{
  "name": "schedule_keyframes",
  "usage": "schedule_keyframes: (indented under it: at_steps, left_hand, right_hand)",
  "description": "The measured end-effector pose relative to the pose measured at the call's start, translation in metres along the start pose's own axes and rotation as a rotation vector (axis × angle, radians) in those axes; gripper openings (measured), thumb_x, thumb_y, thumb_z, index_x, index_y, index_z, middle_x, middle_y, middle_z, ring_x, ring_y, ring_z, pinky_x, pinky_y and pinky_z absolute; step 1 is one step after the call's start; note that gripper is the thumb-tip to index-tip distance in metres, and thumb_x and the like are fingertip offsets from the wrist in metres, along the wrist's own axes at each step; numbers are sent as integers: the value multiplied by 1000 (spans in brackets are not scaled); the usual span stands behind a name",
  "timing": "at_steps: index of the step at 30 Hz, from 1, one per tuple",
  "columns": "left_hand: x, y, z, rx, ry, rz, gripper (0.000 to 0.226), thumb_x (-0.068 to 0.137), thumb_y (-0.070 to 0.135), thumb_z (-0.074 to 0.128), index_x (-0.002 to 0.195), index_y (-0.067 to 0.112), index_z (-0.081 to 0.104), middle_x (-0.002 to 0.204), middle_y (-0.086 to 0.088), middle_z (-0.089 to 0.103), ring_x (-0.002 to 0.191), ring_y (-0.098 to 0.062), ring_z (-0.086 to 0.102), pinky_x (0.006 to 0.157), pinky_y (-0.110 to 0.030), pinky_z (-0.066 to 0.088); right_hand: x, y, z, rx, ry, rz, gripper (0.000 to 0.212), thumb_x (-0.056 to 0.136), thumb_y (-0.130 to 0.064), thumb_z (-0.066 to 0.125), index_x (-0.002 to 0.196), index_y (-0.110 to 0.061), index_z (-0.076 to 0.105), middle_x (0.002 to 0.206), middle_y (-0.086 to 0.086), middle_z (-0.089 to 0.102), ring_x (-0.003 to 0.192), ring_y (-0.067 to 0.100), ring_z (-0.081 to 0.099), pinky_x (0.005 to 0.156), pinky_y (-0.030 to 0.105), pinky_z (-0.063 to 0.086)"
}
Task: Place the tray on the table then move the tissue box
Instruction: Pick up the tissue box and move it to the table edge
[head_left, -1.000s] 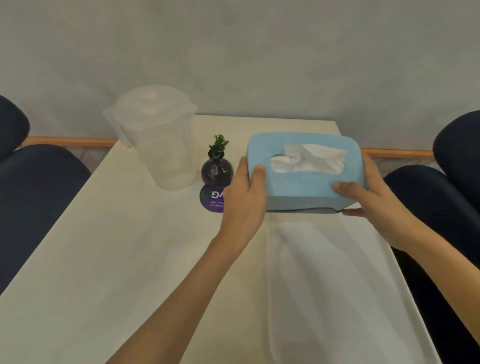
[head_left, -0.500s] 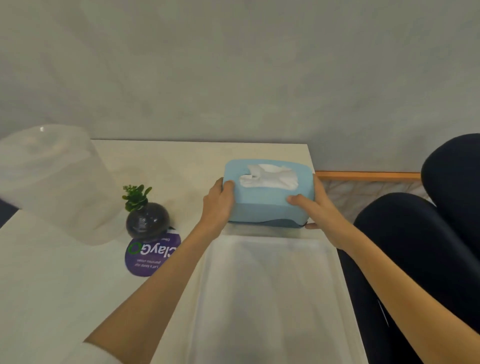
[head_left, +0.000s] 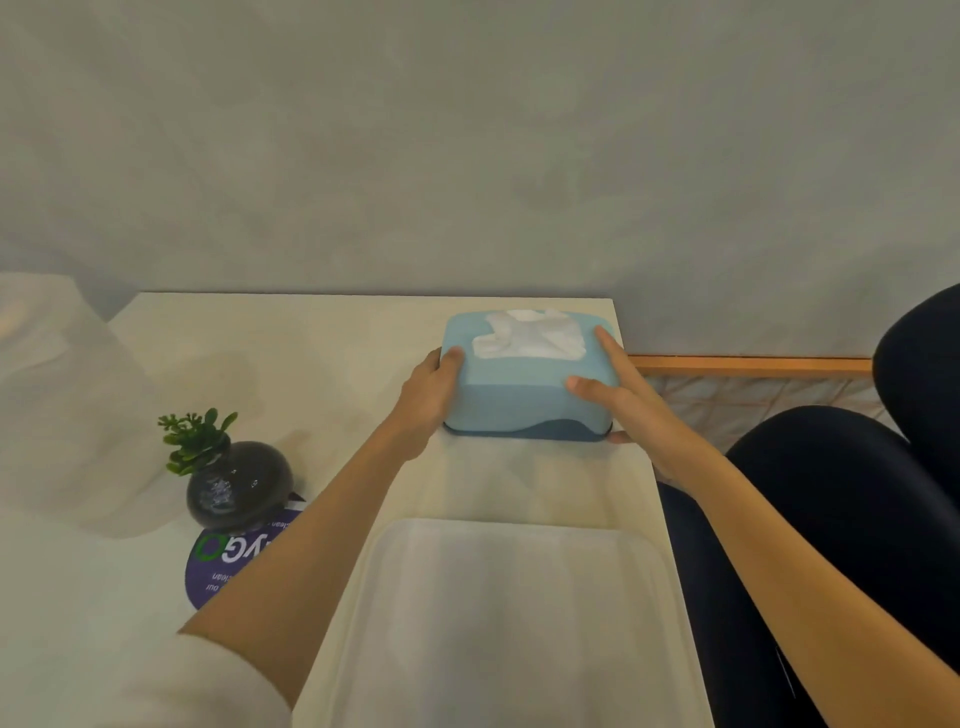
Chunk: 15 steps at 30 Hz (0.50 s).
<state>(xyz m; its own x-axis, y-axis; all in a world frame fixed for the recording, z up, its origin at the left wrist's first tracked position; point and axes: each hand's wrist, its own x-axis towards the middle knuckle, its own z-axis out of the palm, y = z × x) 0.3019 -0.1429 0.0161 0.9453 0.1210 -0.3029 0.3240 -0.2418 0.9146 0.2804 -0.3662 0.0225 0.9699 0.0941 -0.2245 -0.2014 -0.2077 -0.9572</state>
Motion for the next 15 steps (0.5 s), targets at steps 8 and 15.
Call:
schedule_keyframes:
  at_steps: [8, 15]
  left_hand:
    - [39, 15, 9, -39, -33, 20, 55, 95, 53, 36, 136, 17, 45, 127, -3, 54, 116, -26, 52, 104, -51, 42]
    - [55, 20, 12, -75, -34, 23, 55, 97, 52, 35, 138, 17, 43, 123, 0, 52, 113, -24, 50, 105, -49, 42]
  right_hand:
    - [43, -9, -12, 31, 22, 77, 74, 86, -37, 60, 143, -51, 16, 129, -12, 31, 114, 23, 40, 93, 52, 49]
    - [56, -19, -13, 92, 16, 121, 73, 85, -32, 60, 142, -51, 20, 127, -10, 33, 110, 24, 41, 93, 55, 48]
